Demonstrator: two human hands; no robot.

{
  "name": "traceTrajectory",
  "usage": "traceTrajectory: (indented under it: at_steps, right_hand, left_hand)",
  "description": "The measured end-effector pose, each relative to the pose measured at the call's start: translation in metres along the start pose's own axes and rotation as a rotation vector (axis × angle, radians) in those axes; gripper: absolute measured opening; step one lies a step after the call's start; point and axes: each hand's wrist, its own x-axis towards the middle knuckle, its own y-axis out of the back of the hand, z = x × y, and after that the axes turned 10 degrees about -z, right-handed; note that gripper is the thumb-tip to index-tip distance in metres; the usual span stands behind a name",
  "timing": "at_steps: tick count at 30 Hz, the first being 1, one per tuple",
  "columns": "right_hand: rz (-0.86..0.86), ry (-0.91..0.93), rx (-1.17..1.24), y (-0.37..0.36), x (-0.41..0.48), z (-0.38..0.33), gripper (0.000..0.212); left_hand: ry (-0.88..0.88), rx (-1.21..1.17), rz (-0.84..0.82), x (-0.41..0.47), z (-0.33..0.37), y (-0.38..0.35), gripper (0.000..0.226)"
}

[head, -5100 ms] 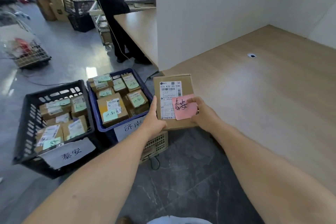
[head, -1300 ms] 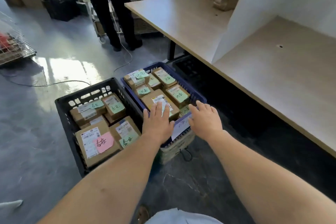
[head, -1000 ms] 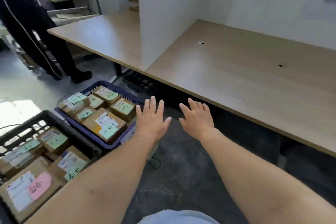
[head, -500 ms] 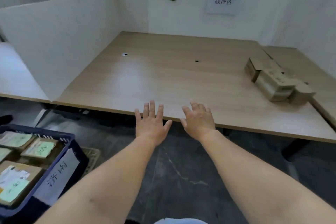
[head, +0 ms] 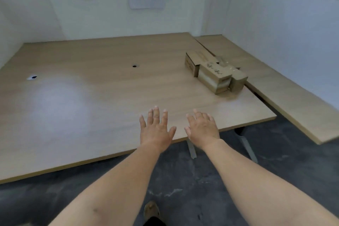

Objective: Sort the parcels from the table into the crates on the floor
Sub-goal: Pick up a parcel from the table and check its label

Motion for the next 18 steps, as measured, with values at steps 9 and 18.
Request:
traceTrajectory:
  at_steps: [9, 18]
  right_hand:
    - [0.008, -0.153, -0.024, 0.034, 0.123, 0.033, 0.051]
    - [0.016, -0.209, -0.013, 0.041, 0.197, 0.066, 0.049]
  left_hand:
    - [-0.152, -0.005, 0.028, 0.140, -0.001, 0.051, 0.069]
    - [-0.210, 0.026, 0.024, 0.233, 0.015, 0.072, 0.070]
